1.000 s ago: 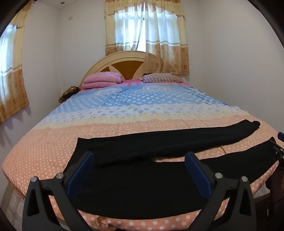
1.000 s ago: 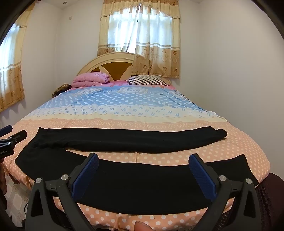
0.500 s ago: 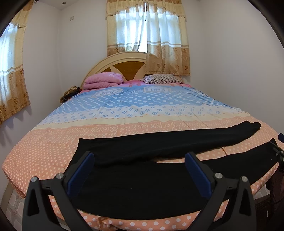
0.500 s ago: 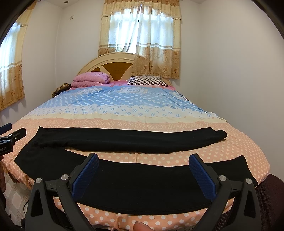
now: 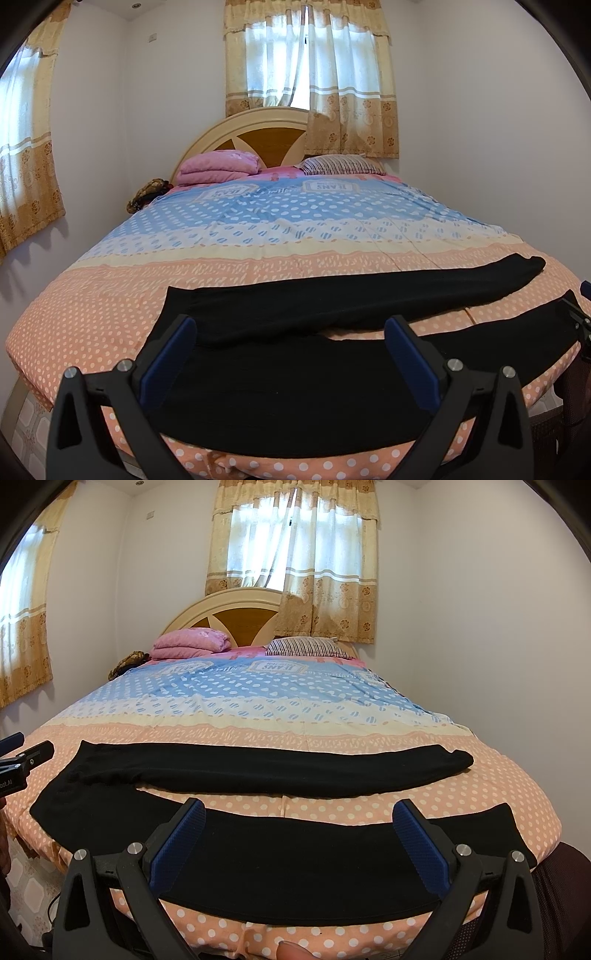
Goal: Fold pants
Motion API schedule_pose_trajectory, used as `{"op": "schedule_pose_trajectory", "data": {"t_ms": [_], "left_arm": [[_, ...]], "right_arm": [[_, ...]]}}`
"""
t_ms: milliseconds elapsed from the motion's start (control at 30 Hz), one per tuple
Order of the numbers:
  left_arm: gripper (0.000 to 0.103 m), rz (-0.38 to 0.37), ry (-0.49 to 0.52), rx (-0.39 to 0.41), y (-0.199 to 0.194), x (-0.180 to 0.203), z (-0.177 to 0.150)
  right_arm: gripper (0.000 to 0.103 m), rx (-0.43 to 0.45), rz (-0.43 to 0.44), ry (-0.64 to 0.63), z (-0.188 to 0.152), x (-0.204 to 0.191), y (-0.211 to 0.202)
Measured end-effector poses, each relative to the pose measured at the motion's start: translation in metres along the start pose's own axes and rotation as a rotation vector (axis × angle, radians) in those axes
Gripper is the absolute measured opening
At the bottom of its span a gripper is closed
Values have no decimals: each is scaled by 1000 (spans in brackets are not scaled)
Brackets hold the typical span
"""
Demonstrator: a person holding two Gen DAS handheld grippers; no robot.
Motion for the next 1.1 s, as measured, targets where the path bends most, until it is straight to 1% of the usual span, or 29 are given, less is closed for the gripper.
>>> {"op": "schedule_pose_trajectory", "data": {"t_ms": [1100], "left_arm": [[103,3,1,-3,0,-2,-2]], "right_arm": [[102,-13,-1,-10,-5,-4,2]]}}
Point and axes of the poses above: each gripper's, at about its wrist camera, not at the fingertips, and y roughly the way its jaws point, x to its right, z to its top, the point moved 5 cm from there along y, roughly the way its jaws point, and after that the axes turned 8 degrees about y, right-handed, at the moved point
